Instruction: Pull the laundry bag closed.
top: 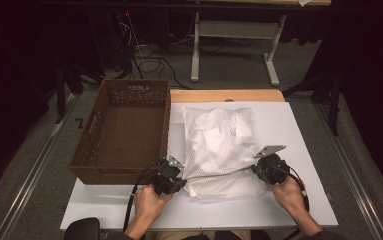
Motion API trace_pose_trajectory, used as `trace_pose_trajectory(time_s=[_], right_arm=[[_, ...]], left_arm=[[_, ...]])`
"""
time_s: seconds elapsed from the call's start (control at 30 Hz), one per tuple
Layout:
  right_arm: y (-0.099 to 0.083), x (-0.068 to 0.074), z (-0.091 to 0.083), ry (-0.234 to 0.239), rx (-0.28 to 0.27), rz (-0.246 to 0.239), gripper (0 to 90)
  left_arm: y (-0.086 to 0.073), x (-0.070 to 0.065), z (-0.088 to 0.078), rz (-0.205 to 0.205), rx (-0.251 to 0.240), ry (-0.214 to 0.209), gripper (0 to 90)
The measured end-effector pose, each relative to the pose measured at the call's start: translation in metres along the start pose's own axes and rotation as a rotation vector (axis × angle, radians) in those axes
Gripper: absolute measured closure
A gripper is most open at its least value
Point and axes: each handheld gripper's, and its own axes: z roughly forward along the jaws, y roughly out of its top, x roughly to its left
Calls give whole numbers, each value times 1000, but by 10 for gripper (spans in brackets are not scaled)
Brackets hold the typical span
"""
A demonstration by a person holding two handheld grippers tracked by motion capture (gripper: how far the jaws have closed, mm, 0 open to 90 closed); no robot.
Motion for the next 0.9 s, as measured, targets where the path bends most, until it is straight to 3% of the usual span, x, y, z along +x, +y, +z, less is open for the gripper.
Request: trace_pose_trajectory(time_s=[0.1,0.2,0.33,0.53,0.6,0.67,0.73,0.8,0.87,0.9], right_arm=[[6,4,5,-8,1,-20,900],[14,6,13,-14,-8,-9,900],[22,11,19,-29,-54,-7,900],[26,0,38,-40,-8,77,899],[28,3,39,-22,6,71,898],[29,6,38,47,25,36,898],[29,10,38,47,45,10,898],[31,6,39,78,31,42,900],[35,5,41,163,3,92,900],[38,8,42,192,8,80,900]], left_arm=[[0,0,1,4,3,-1,860],[0,0,0,3,1,-5,860],[-1,0,0,3,-1,-5,860],[-1,-1,-4,7,-16,-15,860],[-1,0,-3,12,-12,-8,860],[-1,-2,-3,11,-15,-8,857],[0,-5,-3,21,-14,-1,857],[1,-6,-1,29,-9,-3,857],[0,-6,0,23,-3,-5,856],[0,-6,0,24,1,-6,856]])
